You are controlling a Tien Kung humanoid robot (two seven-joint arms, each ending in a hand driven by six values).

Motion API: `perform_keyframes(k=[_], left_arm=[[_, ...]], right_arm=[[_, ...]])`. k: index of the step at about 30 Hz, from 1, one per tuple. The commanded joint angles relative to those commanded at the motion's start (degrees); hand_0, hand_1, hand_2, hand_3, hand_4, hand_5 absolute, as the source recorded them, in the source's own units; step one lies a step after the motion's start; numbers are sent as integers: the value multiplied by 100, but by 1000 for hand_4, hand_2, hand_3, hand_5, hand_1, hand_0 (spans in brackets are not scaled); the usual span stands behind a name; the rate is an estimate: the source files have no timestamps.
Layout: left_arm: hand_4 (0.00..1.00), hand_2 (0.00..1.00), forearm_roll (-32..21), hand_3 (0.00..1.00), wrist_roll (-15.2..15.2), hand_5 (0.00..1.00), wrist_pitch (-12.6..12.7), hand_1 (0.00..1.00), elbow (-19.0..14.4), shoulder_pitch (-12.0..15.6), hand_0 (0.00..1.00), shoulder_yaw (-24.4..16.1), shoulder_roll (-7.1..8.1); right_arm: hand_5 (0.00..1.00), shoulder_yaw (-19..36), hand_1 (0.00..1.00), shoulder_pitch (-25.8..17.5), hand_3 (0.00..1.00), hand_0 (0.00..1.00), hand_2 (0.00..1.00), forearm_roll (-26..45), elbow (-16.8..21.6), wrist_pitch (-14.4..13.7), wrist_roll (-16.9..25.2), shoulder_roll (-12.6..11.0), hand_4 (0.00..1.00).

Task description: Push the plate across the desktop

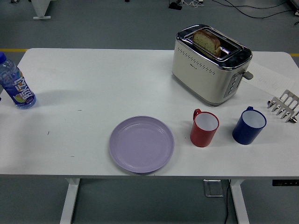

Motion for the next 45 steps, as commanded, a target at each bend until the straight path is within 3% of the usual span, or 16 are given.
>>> perform_keyframes(k=[45], left_arm=[[594,711,-6,684,5,998,3,744,7,16,751,71,18]], right_arm=[[574,-58,521,-71,594,582,612,50,-1,23,12,14,276]])
